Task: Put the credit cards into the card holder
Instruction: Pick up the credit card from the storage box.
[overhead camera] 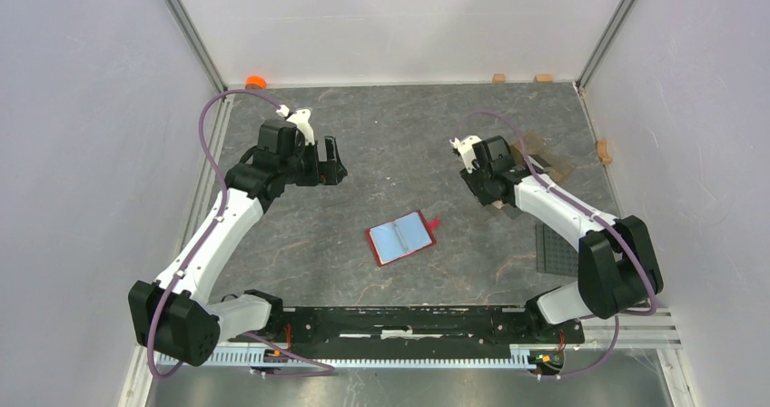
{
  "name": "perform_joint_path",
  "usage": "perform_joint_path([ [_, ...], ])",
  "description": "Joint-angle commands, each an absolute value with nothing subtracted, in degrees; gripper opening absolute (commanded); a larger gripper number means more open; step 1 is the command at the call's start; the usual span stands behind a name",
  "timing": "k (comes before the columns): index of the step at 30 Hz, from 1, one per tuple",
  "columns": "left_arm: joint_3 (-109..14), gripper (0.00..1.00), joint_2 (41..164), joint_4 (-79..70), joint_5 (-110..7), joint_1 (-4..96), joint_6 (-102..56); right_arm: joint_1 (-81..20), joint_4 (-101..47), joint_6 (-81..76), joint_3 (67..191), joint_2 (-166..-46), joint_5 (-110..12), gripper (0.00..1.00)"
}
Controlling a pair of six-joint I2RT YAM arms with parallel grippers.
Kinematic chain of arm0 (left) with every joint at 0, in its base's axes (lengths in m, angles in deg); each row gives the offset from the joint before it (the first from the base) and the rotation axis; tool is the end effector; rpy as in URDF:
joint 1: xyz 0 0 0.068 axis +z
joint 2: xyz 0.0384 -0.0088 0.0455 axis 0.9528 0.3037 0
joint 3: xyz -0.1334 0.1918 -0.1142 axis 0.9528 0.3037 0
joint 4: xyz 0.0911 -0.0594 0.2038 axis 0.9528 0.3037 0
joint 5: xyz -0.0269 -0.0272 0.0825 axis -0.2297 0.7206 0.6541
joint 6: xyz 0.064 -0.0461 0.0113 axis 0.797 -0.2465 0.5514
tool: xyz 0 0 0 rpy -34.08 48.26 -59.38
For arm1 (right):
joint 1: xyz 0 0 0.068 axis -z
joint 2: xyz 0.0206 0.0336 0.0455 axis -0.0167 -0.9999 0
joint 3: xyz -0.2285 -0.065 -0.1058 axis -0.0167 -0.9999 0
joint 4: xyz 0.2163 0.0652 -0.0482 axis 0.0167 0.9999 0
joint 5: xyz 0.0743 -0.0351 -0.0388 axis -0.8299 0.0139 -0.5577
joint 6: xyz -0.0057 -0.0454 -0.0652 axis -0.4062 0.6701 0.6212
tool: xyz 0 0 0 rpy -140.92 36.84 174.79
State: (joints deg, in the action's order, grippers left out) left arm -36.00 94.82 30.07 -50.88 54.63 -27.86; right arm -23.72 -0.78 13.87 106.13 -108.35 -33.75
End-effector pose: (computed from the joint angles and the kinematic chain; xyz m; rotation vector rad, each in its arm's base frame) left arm 0.2375 -0.0854 0.2882 0.1050 2.2970 -0.4606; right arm 0.2623 0.1001 0.1864 -0.6594 2.4768 -0.0861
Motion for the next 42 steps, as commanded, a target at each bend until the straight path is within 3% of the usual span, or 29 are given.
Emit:
perform_joint_path([
  [1,-35.8,1.00,94.5,28.1,-51.9,55.1,-25.3,-24.1,1.3,12.7,108.4,-108.5,-39.2,0.38],
  [13,-35.7,1.00,94.3,28.1,-52.1,55.1,-25.3,-24.2,1.4,12.8,108.2,-108.3,-38.3,0.23],
  [23,-35.1,1.00,93.5,27.2,-53.1,55.1,-25.4,-24.3,-4.0,13.7,106.6,-99.7,-34.3,0.01],
  [34,-32.6,0.94,91.1,22.2,-66.0,54.9,-23.8,-25.9,-6.0,14.2,107.8,-89.3,-31.3,0.00],
  [42,-27.7,0.91,86.2,13.0,-77.7,45.5,-21.6,-28.1,5.4,10.7,117.9,-89.8,-49.6,0.00],
])
